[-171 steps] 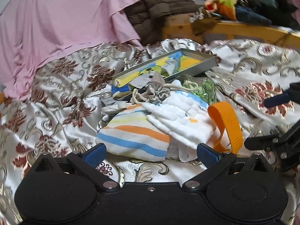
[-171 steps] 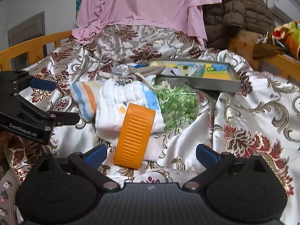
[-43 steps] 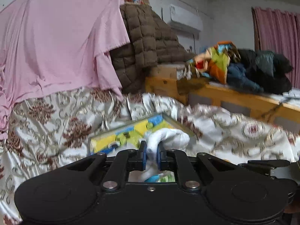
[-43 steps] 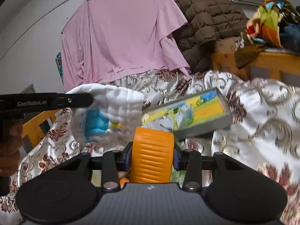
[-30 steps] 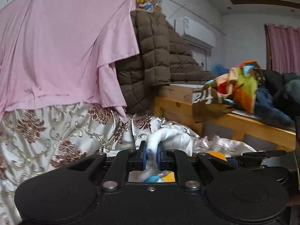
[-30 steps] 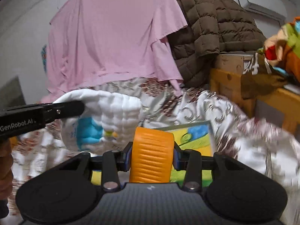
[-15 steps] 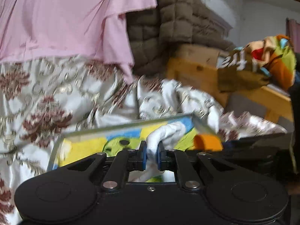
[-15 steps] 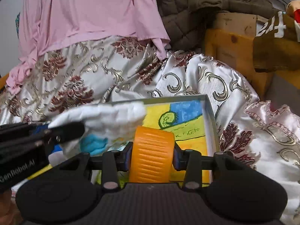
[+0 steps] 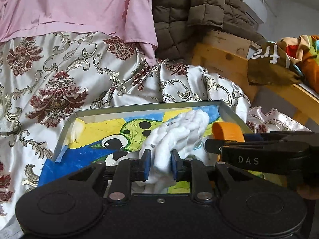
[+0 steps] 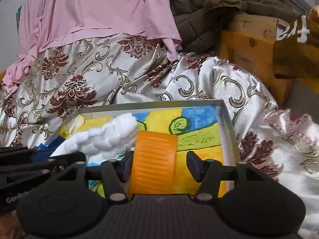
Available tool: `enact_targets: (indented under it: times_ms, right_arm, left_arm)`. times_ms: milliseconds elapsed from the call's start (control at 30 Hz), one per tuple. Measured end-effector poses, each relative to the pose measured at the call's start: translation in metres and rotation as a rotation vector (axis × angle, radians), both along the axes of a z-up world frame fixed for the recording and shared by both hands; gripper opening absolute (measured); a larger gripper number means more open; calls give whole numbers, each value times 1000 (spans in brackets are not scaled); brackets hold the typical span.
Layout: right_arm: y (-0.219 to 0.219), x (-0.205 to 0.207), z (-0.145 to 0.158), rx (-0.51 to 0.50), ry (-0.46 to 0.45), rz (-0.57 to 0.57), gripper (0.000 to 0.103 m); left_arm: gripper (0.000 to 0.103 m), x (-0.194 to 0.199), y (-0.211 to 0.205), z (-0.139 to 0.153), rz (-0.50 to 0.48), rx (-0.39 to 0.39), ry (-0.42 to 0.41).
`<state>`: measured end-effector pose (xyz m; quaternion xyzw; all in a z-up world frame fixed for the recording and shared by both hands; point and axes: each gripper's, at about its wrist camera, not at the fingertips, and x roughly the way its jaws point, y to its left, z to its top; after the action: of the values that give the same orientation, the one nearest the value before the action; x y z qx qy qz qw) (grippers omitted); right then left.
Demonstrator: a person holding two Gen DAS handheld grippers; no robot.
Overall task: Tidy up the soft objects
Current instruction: 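Carry the towel and strap into the frog tray and open both tools, then lift both open tools up and away from the frog tray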
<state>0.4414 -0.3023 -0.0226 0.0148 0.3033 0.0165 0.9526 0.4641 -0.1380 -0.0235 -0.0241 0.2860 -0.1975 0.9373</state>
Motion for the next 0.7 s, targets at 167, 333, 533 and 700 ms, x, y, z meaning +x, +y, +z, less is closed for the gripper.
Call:
enact_targets:
  times_ms: [167, 333, 533, 700]
  right_arm:
    - [-3, -18, 12, -14, -38, -30, 86]
    - [-4, -42, 27, -26, -72, -43, 95]
    - [2, -79, 49, -58, -130, -50, 103]
    - [8, -116, 66, -93, -179, -41, 103]
  left_arm:
    - [32, -12, 5, 6, 9, 0, -8]
    - [46, -24, 13, 16, 31, -19, -14]
    - [50, -49, 14, 34, 38, -22, -37]
    - [64, -85, 20, 51, 54, -32, -99]
